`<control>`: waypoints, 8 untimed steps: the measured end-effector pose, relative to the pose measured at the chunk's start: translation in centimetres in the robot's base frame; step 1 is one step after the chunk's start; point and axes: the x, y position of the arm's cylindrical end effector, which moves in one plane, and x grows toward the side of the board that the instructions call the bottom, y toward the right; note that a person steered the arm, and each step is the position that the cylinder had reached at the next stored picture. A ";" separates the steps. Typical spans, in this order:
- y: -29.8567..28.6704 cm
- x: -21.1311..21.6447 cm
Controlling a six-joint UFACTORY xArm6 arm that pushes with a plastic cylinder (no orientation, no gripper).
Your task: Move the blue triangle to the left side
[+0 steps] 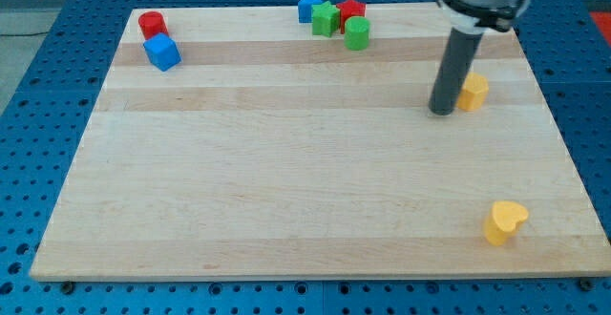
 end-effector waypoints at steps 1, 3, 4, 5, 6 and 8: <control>-7.1 0.3; -20.2 -3.0; -24.6 -8.3; -27.8 -13.5; -27.8 -18.3; -23.8 -22.1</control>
